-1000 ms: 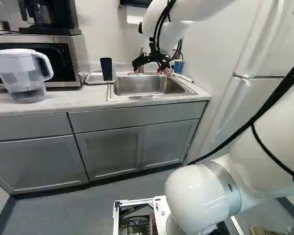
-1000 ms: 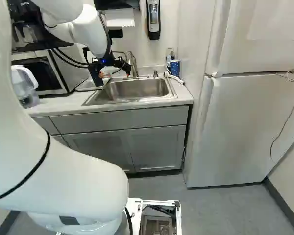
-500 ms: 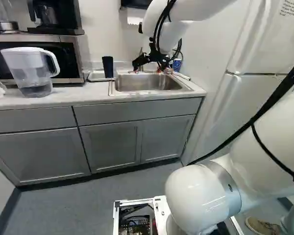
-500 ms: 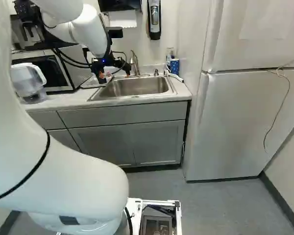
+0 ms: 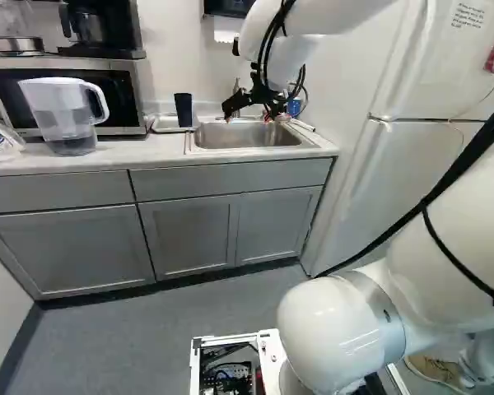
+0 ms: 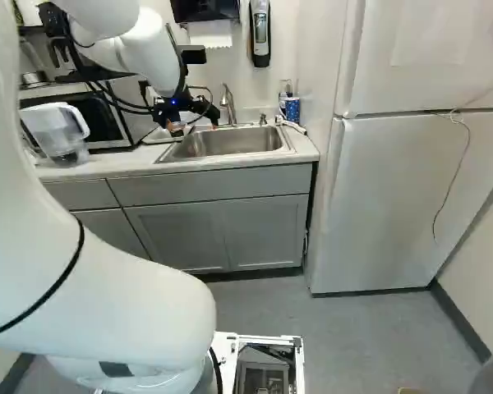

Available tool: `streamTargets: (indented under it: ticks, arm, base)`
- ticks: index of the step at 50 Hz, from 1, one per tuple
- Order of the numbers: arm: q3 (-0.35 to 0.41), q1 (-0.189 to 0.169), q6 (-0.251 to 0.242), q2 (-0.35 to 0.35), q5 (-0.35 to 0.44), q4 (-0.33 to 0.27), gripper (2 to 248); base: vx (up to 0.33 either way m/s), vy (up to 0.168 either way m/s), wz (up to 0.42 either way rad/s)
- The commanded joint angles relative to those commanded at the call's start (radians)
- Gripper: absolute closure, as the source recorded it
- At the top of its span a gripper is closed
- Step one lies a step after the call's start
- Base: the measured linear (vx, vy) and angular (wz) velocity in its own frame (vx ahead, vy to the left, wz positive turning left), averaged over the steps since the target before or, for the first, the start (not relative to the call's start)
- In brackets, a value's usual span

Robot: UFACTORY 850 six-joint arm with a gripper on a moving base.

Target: Rinse the cup and place it in the tray

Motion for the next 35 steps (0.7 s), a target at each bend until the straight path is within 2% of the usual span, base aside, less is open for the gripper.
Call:
streamTargets:
  ticks: [35]
  arm:
    - [0.0, 0.0, 0.0, 0.0, 0.0, 0.0, 3]
  base:
    - [-0.105, -0.003, 0.001]
